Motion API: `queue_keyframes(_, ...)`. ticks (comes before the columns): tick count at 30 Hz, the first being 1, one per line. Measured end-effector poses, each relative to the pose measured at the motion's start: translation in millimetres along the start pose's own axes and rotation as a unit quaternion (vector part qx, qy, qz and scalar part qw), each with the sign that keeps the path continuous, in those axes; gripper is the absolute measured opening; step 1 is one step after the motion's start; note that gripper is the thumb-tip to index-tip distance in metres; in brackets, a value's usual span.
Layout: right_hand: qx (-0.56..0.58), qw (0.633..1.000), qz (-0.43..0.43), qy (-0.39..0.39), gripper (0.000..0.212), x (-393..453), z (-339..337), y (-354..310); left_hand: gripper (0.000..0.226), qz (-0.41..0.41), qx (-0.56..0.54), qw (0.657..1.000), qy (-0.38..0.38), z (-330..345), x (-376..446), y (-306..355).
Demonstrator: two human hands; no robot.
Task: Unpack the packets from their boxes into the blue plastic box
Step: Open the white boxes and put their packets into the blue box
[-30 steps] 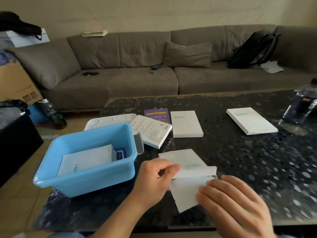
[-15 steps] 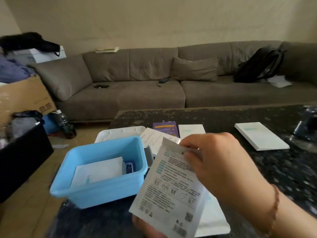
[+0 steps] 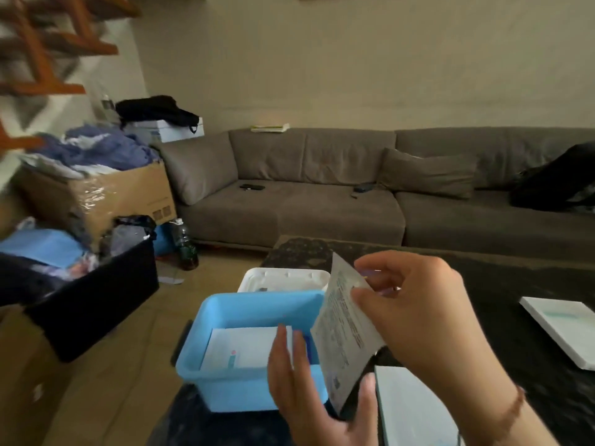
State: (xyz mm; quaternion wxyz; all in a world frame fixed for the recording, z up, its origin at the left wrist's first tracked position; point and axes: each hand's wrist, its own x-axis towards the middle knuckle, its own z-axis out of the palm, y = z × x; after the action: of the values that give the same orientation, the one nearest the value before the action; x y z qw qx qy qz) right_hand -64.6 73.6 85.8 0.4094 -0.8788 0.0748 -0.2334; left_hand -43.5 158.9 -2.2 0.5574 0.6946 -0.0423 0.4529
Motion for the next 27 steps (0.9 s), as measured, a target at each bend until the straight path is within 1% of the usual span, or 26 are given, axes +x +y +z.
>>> queue_keyframes(1,-0.001,1.0,0.0,-0.01,0.033,0,8,-5,0.078,0.013,0.036,0.999,-0.034,-7,-21,-38)
queue_keyframes(2,-0.001,1.0,-0.005,-0.017,0.034,-1,15,-11,0.07,-0.005,-0.011,0.997,-0.07,3,-28,-40)
queue_keyframes(3,0.005,1.0,-0.019,-0.016,0.031,-3,20,-16,0.058,-0.068,-0.043,0.996,-0.043,4,-22,-38)
queue_keyframes(4,0.017,0.999,-0.033,-0.023,0.026,-5,25,-20,0.051,-0.111,-0.101,0.987,-0.063,0,-24,-37)
queue_keyframes(5,0.042,0.998,-0.04,-0.028,0.021,-7,30,-22,0.048,-0.145,-0.121,0.981,-0.042,-1,-15,-42)
queue_keyframes(6,0.075,0.996,-0.042,-0.026,0.021,-8,35,-19,0.042,-0.215,-0.154,0.964,-0.006,-1,-9,-46)
queue_keyframes(7,0.11,0.993,-0.034,-0.007,0.025,-9,40,-14,0.034,-0.303,-0.198,0.932,0.018,-8,-2,-44)
queue_keyframes(8,0.137,0.99,-0.017,0.027,0.03,-8,45,-4,0.024,-0.38,-0.242,0.892,0.022,-13,6,-40)
queue_keyframes(9,0.15,0.987,0.01,0.053,0.034,-7,51,7,0.023,-0.438,-0.29,0.851,0.021,-15,12,-41)
queue_keyframes(10,0.149,0.986,0.048,0.052,0.039,-7,58,16,0.027,-0.475,-0.332,0.815,0.02,-19,22,-37)
queue_keyframes(11,0.154,0.983,0.098,0.017,0.046,-7,65,23,0.03,-0.496,-0.375,0.782,0.026,-23,32,-33)
queue_keyframes(12,0.178,0.972,0.147,-0.041,0.052,-6,72,29,0.031,-0.501,-0.406,0.764,0.024,-28,39,-30)
queue_keyframes(13,0.222,0.951,0.191,-0.099,0.057,-5,80,33,0.031,-0.5,-0.414,0.76,0.016,-30,41,-31)
queue_keyframes(14,0.271,0.924,0.227,-0.143,0.057,-3,86,35,0.031,-0.508,-0.414,0.755,0.013,-33,44,-31)
queue_keyframes(15,0.302,0.905,0.248,-0.169,0.053,-2,91,33,0.031,-0.519,-0.403,0.754,0.012,-33,46,-32)
queue_keyframes(16,0.307,0.899,0.253,-0.183,0.046,0,95,32,0.032,-0.524,-0.385,0.76,0.01,-34,48,-34)
queue_keyframes(19,0.291,0.909,0.236,-0.185,0.023,8,103,34,0.032,-0.531,-0.378,0.759,-0.008,-39,59,-45)
queue_keyframes(20,0.29,0.91,0.228,-0.188,0.019,11,104,36,0.032,-0.524,-0.369,0.767,-0.027,-44,65,-53)
queue_keyframes(23,0.267,0.923,0.202,-0.189,0.016,20,102,40,0.04,-0.482,-0.316,0.809,-0.118,-62,93,-82)
queue_keyframes(24,0.256,0.929,0.193,-0.185,0.015,23,102,40,0.034,-0.461,-0.291,0.824,-0.151,-68,104,-90)
queue_keyframes(25,0.242,0.935,0.184,-0.182,0.013,27,102,39,0.024,-0.439,-0.256,0.841,-0.184,-73,114,-98)
queue_keyframes(26,0.228,0.94,0.176,-0.182,0.012,30,103,38,0.018,-0.412,-0.208,0.861,-0.212,-77,124,-104)
queue_keyframes(27,0.219,0.943,0.171,-0.182,0.011,35,104,37,0.022,-0.387,-0.159,0.878,-0.234,-79,132,-111)
